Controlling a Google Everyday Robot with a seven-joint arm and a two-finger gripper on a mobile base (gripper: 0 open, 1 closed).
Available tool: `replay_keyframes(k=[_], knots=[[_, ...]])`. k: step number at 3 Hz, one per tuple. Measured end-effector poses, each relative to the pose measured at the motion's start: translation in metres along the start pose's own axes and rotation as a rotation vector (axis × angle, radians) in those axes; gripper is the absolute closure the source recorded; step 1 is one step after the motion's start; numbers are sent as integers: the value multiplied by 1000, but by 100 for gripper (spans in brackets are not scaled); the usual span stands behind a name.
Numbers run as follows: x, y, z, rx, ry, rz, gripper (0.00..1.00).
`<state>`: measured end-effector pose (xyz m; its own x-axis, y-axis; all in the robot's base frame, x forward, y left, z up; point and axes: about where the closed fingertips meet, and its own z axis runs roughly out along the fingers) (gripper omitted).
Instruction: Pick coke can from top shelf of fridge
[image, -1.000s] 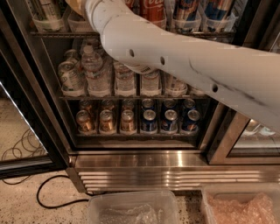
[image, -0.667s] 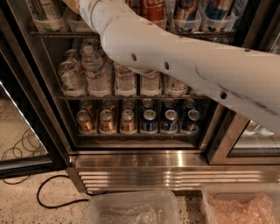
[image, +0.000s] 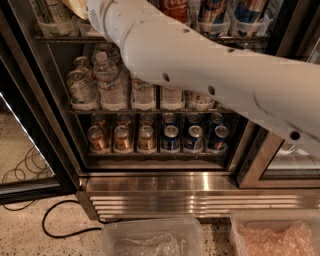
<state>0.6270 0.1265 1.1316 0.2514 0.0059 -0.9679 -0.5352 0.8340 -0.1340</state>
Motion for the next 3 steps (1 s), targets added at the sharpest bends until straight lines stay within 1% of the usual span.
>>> replay_keyframes(k=[1, 2, 3], knots=[[23, 17, -26, -67, 96, 16, 100], [56, 41, -45, -135, 192, 63, 100], [90, 60, -62, -181, 274, 119, 100]])
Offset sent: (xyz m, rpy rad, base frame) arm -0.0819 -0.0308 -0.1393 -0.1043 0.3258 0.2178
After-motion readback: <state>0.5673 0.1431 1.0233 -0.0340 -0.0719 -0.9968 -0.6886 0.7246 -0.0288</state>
